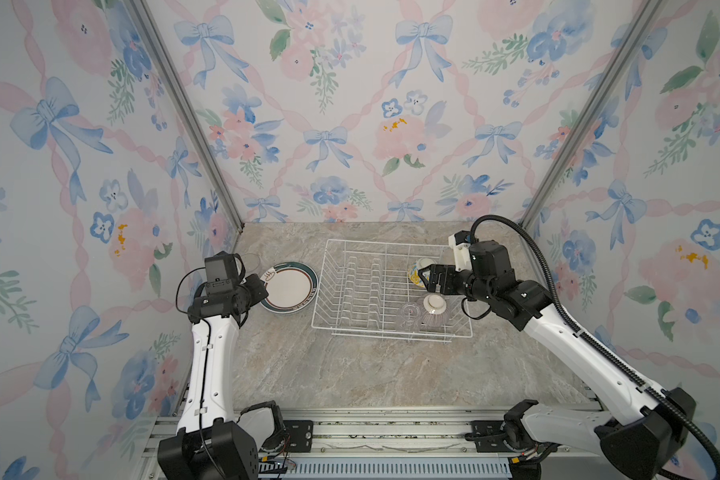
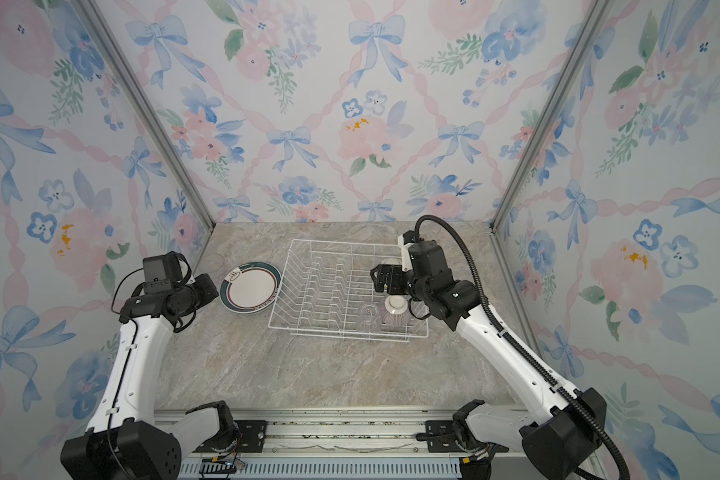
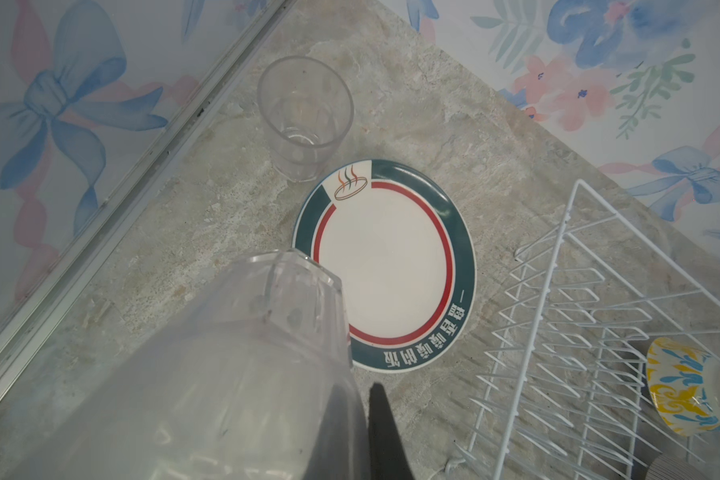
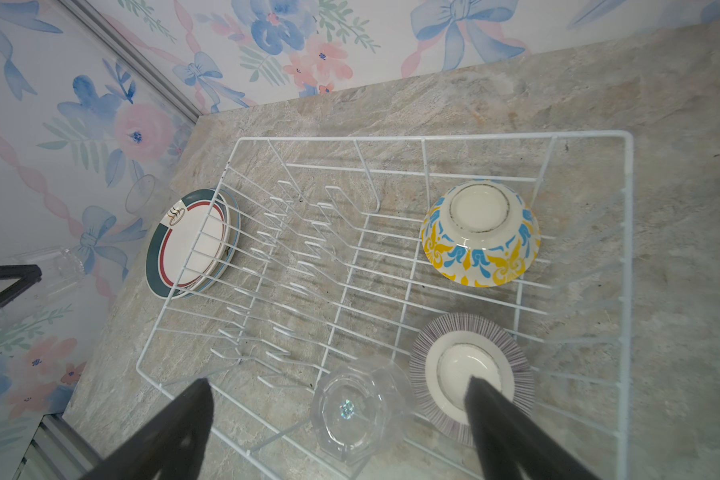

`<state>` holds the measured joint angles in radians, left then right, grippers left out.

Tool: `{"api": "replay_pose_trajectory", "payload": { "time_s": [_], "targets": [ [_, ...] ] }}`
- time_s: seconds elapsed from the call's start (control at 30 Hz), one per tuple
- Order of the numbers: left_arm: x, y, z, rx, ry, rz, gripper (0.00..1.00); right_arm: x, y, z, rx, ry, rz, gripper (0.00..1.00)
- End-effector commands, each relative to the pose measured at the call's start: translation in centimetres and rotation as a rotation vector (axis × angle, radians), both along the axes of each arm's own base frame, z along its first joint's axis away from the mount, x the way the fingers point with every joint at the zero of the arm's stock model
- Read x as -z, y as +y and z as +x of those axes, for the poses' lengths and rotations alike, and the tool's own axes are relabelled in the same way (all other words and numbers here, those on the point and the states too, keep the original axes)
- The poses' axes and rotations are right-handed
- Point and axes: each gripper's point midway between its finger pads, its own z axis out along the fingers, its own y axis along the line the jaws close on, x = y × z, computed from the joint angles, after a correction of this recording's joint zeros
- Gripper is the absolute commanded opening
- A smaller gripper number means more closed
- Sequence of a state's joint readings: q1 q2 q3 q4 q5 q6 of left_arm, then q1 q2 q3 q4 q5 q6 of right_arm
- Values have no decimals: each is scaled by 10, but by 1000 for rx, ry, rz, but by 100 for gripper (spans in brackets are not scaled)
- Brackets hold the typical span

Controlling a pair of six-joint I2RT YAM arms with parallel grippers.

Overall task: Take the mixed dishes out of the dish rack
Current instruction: 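Set the glass by the plates with the left gripper while the right lowers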

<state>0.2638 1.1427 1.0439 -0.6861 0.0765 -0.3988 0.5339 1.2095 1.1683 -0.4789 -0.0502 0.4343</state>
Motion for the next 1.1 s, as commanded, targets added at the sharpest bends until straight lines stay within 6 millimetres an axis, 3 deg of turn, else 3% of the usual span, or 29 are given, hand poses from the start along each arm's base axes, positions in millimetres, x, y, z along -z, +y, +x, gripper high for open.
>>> {"api": "replay_pose_trajectory", "payload": {
  "time_s": [0.0,0.37,0.67,0.93,1.0,1.07],
  "targets": [
    [5,19,6,-22,49,74,0,8,-8,-17,-27,2,-75,97],
    [45,42,47,-68,190,39,0,30,-17,-48,-52,45,-110,97],
    [84,53,76,-76,285,-5,0,36,-18,-51,-61,58,-120,97],
    [105,62,86,-85,335,0,0,42,-14,-54,-73,79,-111,97],
    [108,63,88,-84,341,-3,10,43,-14,-55,-75,83,-113,97],
    [108,63,88,-86,343,-4,26,43,-14,-55,-73,85,-112,97]
  ]
}}
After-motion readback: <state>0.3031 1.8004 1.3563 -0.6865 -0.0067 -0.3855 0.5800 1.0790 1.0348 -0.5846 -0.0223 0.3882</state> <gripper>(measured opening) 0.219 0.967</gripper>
